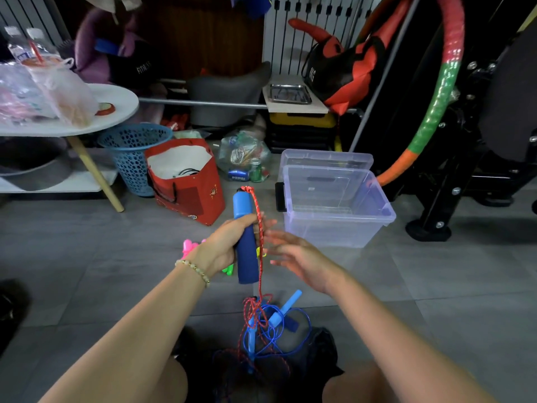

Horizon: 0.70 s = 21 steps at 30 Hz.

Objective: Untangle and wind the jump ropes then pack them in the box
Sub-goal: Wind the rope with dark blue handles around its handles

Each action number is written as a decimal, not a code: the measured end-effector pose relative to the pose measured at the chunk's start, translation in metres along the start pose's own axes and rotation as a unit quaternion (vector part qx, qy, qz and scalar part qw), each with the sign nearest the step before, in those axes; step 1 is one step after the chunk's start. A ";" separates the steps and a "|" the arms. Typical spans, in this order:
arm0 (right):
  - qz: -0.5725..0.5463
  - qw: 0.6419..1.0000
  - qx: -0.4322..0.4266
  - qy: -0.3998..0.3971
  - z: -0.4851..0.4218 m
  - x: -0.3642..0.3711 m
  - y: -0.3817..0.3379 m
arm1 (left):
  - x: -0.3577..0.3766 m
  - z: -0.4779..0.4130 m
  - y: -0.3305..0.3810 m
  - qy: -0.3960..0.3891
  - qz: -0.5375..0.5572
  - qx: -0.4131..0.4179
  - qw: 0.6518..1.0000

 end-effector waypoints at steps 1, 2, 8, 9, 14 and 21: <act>0.010 0.999 0.013 -0.048 0.001 0.003 0.002 | 0.000 -0.001 0.001 -0.014 0.012 0.009 1.000; 0.046 0.994 0.023 -0.097 0.002 0.005 0.004 | 0.000 -0.002 0.002 -0.024 0.016 0.019 0.999; 0.118 0.984 0.011 -0.134 0.010 0.001 -0.011 | -0.004 0.005 0.012 -0.015 0.002 0.095 0.995; 0.105 0.988 -0.007 -0.115 0.010 -0.002 -0.020 | -0.006 0.006 0.013 -0.017 0.002 0.101 0.995; -0.024 0.986 -0.157 0.049 0.009 -0.016 -0.051 | 0.005 0.018 -0.003 -0.086 -0.169 0.063 0.980; -0.011 0.984 -0.135 0.114 -0.003 -0.022 -0.034 | 0.024 0.020 -0.003 -0.058 -0.129 0.112 0.984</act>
Point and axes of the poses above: each hand's wrist, its own z-axis away from the middle knuckle, its own x-axis out of the palm, y = z × x, the point moved 1 cm from there along -z, towards the middle knuckle, and after that the axes turned 11 degrees about -x, right-handed, at the moved point
